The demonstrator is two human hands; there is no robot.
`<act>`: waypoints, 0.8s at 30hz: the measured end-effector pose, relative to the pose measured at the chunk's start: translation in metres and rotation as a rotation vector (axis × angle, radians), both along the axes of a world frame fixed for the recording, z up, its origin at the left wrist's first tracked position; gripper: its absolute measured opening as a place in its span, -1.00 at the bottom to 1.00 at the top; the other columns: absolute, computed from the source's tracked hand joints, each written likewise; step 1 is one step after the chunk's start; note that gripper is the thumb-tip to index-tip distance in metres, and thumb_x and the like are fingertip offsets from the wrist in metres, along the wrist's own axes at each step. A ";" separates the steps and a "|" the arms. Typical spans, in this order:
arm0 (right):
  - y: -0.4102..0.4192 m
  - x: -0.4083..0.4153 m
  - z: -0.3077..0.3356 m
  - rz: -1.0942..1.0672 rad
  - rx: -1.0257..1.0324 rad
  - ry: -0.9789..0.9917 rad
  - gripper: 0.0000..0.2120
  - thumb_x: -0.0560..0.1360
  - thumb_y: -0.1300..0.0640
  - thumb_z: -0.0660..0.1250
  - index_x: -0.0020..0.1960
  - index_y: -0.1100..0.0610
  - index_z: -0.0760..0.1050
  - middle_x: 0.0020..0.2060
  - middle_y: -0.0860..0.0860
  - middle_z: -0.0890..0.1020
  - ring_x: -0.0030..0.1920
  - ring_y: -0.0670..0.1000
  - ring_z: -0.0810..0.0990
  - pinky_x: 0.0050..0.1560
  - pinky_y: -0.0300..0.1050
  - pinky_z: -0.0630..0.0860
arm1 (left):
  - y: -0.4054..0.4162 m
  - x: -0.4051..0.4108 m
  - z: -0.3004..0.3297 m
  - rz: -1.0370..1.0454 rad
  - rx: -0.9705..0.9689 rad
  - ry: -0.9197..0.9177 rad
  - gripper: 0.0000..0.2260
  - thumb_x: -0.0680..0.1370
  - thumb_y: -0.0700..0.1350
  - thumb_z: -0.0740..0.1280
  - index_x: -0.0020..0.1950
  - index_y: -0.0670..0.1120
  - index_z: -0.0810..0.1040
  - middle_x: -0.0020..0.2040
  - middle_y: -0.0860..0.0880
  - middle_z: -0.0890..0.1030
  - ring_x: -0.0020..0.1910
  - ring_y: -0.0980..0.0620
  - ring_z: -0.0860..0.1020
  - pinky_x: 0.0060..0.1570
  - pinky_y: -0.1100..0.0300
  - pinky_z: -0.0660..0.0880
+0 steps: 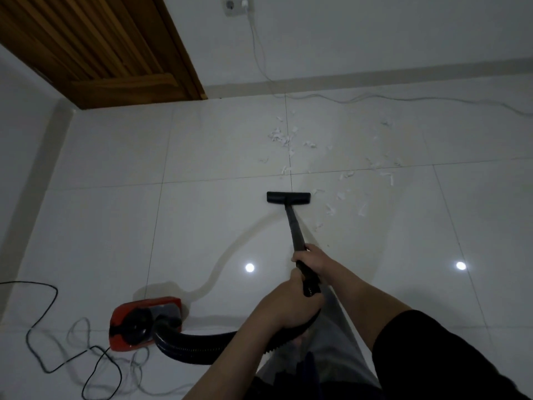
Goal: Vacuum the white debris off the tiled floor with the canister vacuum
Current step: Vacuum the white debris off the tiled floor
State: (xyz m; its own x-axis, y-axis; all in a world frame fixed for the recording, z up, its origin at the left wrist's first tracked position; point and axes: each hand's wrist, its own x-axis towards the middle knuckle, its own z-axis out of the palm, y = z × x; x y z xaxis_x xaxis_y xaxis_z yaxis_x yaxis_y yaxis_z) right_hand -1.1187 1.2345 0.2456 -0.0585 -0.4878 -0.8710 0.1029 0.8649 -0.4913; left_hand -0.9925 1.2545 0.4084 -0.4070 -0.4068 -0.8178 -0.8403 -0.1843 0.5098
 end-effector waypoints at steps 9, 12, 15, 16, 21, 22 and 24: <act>-0.081 -0.050 0.006 0.104 0.034 0.012 -0.52 0.47 0.15 0.35 0.36 0.13 0.32 -0.06 0.14 0.56 -0.20 0.08 0.56 -0.27 -0.09 0.49 | -0.074 -0.049 -0.002 0.052 -0.006 0.005 -0.59 0.59 0.04 0.21 0.37 -0.07 0.22 -0.19 0.05 0.50 -0.25 0.08 0.50 -0.32 0.22 0.39; -0.104 -0.063 0.006 0.118 0.051 0.016 -0.50 0.47 0.14 0.35 0.37 0.07 0.32 -0.05 0.14 0.56 -0.19 0.10 0.56 -0.25 -0.08 0.51 | -0.093 -0.061 -0.001 0.084 0.009 0.014 -0.56 0.58 0.05 0.22 0.39 -0.06 0.21 -0.16 0.01 0.57 -0.18 0.01 0.59 -0.19 0.17 0.50; -0.125 -0.070 0.005 0.132 0.047 0.020 -0.49 0.46 0.14 0.35 0.38 0.10 0.32 -0.07 0.15 0.55 -0.20 0.10 0.55 -0.26 -0.07 0.50 | -0.114 -0.067 -0.001 0.117 0.076 0.027 -0.53 0.55 0.04 0.21 0.41 -0.03 0.17 -0.18 -0.09 0.65 -0.36 -0.04 0.62 -0.27 0.15 0.55; -0.133 -0.072 0.005 0.135 0.045 0.023 -0.48 0.47 0.14 0.35 0.39 0.10 0.30 -0.07 0.15 0.55 -0.20 0.10 0.56 -0.26 -0.06 0.50 | -0.121 -0.068 0.001 0.131 0.099 0.038 -0.55 0.55 0.02 0.21 0.39 -0.02 0.17 -0.25 -0.09 0.65 -0.47 -0.02 0.59 -0.33 0.17 0.54; -0.176 -0.078 0.005 0.136 0.038 0.028 -0.43 0.46 0.16 0.37 0.42 0.10 0.28 -0.11 0.15 0.57 -0.21 0.11 0.56 -0.24 -0.04 0.51 | -0.164 -0.074 0.001 0.174 0.118 0.065 -0.58 0.57 0.01 0.20 0.36 -0.08 0.19 -0.29 -0.09 0.64 -0.51 -0.03 0.57 -0.39 0.18 0.56; -0.186 -0.080 0.005 0.133 0.038 0.030 -0.44 0.46 0.16 0.37 0.42 0.09 0.28 -0.10 0.15 0.57 -0.21 0.10 0.56 -0.25 -0.05 0.51 | -0.173 -0.076 0.001 0.174 0.120 0.065 -0.57 0.57 0.02 0.20 0.37 -0.09 0.18 -0.30 -0.08 0.64 -0.49 -0.02 0.57 -0.41 0.20 0.54; -0.203 -0.082 0.007 0.127 0.040 0.035 -0.52 0.48 0.17 0.35 0.37 0.11 0.33 -0.13 0.14 0.57 -0.23 0.08 0.56 -0.28 -0.09 0.49 | -0.191 -0.078 0.001 0.162 0.098 0.057 -0.56 0.58 0.03 0.20 0.38 -0.10 0.19 -0.28 -0.03 0.61 -0.43 0.00 0.58 -0.49 0.30 0.47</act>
State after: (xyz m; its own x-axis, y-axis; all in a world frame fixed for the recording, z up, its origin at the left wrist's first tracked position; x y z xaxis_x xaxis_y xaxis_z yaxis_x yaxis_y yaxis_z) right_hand -1.2009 1.0315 0.2523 -0.0292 -0.4580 -0.8885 -0.0256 0.8889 -0.4574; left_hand -1.0702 1.0636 0.4090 -0.3894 -0.3907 -0.8341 -0.7659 -0.3657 0.5289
